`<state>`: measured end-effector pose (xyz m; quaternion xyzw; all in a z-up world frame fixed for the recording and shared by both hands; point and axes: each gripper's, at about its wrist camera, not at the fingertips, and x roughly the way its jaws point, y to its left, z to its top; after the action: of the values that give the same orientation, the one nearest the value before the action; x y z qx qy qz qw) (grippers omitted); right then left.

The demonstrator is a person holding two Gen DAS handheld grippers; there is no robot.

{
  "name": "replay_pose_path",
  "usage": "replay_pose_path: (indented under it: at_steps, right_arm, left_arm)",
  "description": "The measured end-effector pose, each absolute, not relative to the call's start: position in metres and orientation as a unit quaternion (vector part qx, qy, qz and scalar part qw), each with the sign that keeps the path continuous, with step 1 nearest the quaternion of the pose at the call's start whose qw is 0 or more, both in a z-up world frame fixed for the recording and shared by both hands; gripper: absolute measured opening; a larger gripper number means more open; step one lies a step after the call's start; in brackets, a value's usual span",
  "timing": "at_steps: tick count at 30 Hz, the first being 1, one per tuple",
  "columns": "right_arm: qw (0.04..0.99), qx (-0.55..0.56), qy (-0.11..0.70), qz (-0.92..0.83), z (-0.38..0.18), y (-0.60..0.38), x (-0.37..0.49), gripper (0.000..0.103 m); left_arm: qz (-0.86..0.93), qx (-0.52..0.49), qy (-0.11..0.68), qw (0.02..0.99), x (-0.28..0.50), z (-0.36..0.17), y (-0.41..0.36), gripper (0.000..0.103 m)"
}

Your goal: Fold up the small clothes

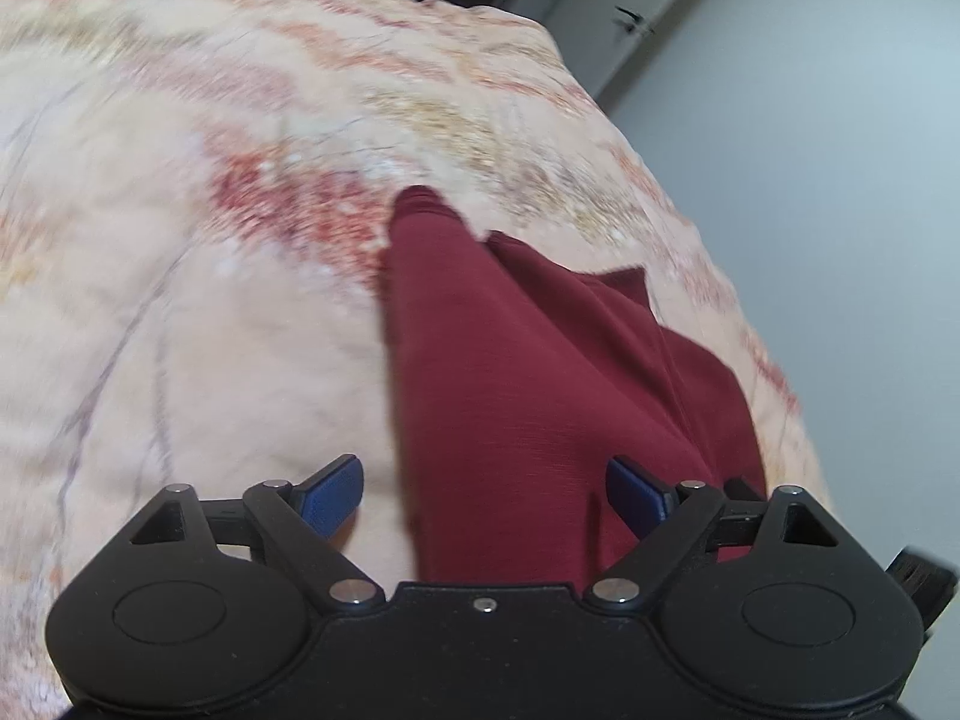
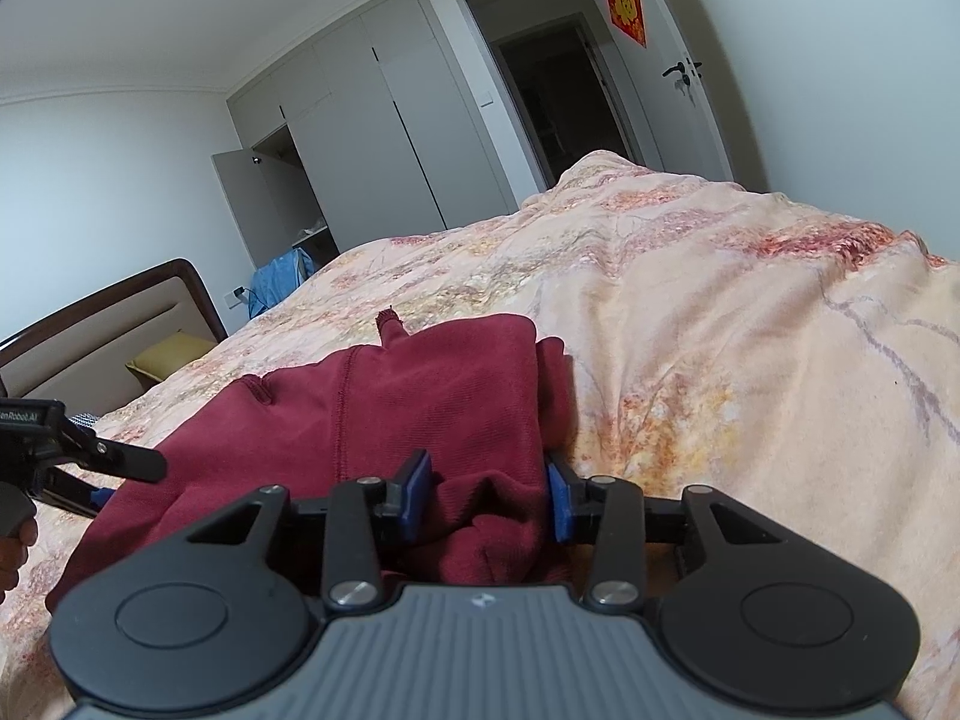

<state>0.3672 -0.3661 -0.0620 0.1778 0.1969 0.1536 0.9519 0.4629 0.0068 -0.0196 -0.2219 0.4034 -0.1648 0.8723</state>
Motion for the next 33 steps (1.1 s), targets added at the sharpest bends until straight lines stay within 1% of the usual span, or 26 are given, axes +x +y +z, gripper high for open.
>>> replay_pose_path:
  at_steps: [2, 3, 4, 5, 8, 9, 11, 13, 16, 20, 22, 25, 27, 29, 33]
  right_arm:
    - [0.951, 0.180, 0.198, 0.154, -0.063, -0.367, 0.368, 0.047]
    - [0.951, 0.181, 0.198, 0.155, -0.063, -0.368, 0.368, 0.047]
    - [0.951, 0.181, 0.198, 0.154, -0.063, -0.368, 0.368, 0.047]
    - [0.951, 0.181, 0.198, 0.155, -0.063, -0.368, 0.368, 0.047]
    - [0.950, 0.182, 0.199, 0.155, -0.063, -0.368, 0.369, 0.047]
    - [0.950, 0.183, 0.199, 0.155, -0.064, -0.369, 0.369, 0.047]
    - [0.950, 0.182, 0.199, 0.155, -0.064, -0.368, 0.369, 0.047]
    - [0.950, 0.182, 0.199, 0.155, -0.064, -0.369, 0.369, 0.046]
    - [0.950, 0.182, 0.199, 0.155, -0.063, -0.368, 0.369, 0.046]
    - [0.952, 0.172, 0.205, 0.150, -0.062, -0.365, 0.370, 0.046]
    - [0.953, 0.163, 0.205, 0.149, -0.059, -0.363, 0.369, 0.042]
    - [0.957, 0.142, 0.203, 0.148, -0.052, -0.358, 0.365, 0.029]
    - [0.964, 0.117, 0.194, 0.142, -0.044, -0.351, 0.359, 0.023]
    - [0.969, 0.091, 0.183, 0.138, -0.036, -0.344, 0.351, 0.020]
    - [0.975, 0.057, 0.163, 0.143, -0.018, -0.331, 0.338, 0.019]
  left_arm:
    - [-0.164, -0.264, 0.402, 0.861, 0.464, -0.026, 0.020, 0.086]
    - [-0.164, -0.282, 0.402, 0.856, 0.465, -0.029, 0.024, 0.083]
    - [-0.167, -0.293, 0.402, 0.851, 0.467, -0.032, 0.026, 0.078]
    - [-0.170, -0.299, 0.403, 0.848, 0.470, -0.035, 0.027, 0.075]
    - [-0.188, -0.308, 0.408, 0.838, 0.477, -0.043, 0.020, 0.061]
    - [-0.195, -0.310, 0.411, 0.835, 0.479, -0.045, 0.017, 0.053]
    - [-0.194, -0.310, 0.413, 0.834, 0.482, -0.047, 0.011, 0.052]
    - [-0.192, -0.307, 0.414, 0.835, 0.483, -0.048, 0.008, 0.045]
    - [-0.184, -0.280, 0.410, 0.848, 0.480, -0.039, 0.001, 0.040]
    - [-0.158, -0.199, 0.409, 0.877, 0.474, -0.017, -0.022, 0.035]
    - [-0.148, -0.152, 0.402, 0.891, 0.469, -0.007, -0.036, 0.034]
    - [-0.142, -0.091, 0.389, 0.906, 0.462, 0.005, -0.052, 0.033]
    - [-0.142, -0.071, 0.383, 0.910, 0.458, 0.010, -0.056, 0.032]
    - [-0.145, -0.065, 0.377, 0.913, 0.455, 0.015, -0.058, 0.032]
    - [-0.153, -0.066, 0.369, 0.914, 0.449, 0.023, -0.056, 0.031]
